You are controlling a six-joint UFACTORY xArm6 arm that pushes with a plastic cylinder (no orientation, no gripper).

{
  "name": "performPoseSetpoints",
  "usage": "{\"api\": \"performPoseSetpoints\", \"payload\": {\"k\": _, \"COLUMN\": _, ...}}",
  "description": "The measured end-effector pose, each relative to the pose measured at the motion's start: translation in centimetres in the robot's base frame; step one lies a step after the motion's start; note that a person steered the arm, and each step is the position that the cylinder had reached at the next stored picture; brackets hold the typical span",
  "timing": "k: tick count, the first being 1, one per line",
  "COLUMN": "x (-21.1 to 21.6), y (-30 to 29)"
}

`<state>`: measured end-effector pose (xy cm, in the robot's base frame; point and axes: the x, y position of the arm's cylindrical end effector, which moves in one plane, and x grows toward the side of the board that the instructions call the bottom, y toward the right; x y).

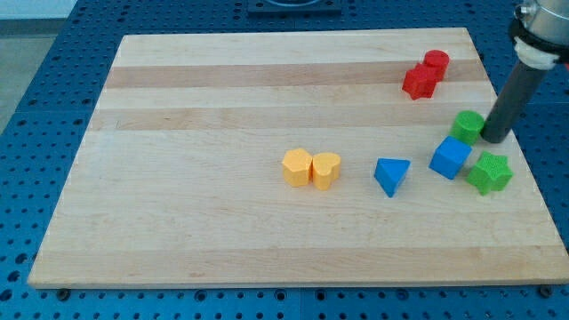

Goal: Place the blue cube diagonally to the green star

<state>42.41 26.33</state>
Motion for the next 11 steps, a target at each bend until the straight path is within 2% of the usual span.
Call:
{"api": "performPoseSetpoints", "payload": {"k": 2, "x": -0.8, "y": 0.0}}
{"api": "performPoseSetpoints", "payload": {"k": 3, "x": 0.3, "y": -0.9}}
{"api": "performPoseSetpoints", "payload": {"k": 4, "x": -0.5, "y": 1.3}}
{"api": "performPoseSetpoints", "payload": {"k": 5, "x": 1.8, "y": 2.7}}
{"api": "performPoseSetpoints", "payload": {"k": 6, "x": 2.0, "y": 2.7}}
{"api": "performPoseSetpoints", "payload": {"k": 9, "x": 6.6, "y": -5.4}}
{"api": "performPoseSetpoints", "payload": {"k": 11, "x": 7.7, "y": -8.5}}
